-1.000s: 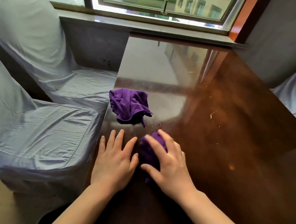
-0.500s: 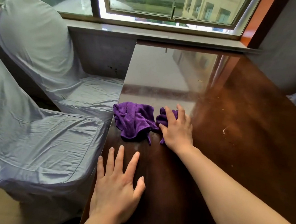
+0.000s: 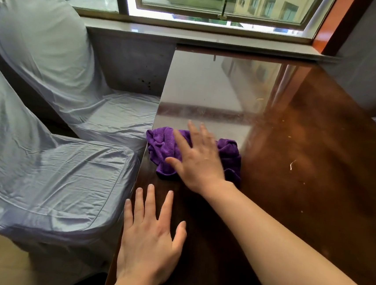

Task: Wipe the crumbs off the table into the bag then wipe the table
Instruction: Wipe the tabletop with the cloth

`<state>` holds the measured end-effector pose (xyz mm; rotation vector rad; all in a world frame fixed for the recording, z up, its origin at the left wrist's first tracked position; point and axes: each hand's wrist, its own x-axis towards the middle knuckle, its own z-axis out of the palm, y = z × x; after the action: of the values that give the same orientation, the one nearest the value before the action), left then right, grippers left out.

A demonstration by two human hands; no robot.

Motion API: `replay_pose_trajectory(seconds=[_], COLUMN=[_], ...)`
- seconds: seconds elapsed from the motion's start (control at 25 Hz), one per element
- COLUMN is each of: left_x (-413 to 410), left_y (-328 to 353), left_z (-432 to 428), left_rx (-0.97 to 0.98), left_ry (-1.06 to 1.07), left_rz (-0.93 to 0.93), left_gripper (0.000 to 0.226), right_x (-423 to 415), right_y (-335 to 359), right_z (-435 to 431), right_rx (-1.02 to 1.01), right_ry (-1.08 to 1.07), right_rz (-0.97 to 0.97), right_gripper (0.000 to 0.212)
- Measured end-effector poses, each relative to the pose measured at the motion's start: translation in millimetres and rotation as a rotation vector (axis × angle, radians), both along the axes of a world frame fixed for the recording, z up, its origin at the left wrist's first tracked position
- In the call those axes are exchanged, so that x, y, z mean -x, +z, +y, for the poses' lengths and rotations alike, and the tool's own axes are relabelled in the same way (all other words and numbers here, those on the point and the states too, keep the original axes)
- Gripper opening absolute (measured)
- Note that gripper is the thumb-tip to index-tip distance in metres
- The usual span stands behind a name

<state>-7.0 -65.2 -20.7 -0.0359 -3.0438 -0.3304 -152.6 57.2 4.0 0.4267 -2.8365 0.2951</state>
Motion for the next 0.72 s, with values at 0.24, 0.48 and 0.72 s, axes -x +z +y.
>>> replay_pose_trajectory(seconds=[0.24, 0.48, 0.72], left_x=[-1, -5, -6], left_y=[2, 8, 7], left_z=[-4, -7, -6], left_rx=[-0.190, -0.410, -0.204], left_ry=[0.010, 0.016, -0.051], left_rz=[0.040, 0.096, 0.016], left_gripper=[0.078, 0.078, 0.074], right_x=[26, -67, -220], right_y=[-2, 8, 5], right_z=[-30, 2, 68], right_rx=[0.024, -0.026, 0.058], right_ry=[-0.053, 0.046, -0.115], right_rz=[-0.291, -0.196, -0.120], right_gripper=[0.063, 0.045, 0.044])
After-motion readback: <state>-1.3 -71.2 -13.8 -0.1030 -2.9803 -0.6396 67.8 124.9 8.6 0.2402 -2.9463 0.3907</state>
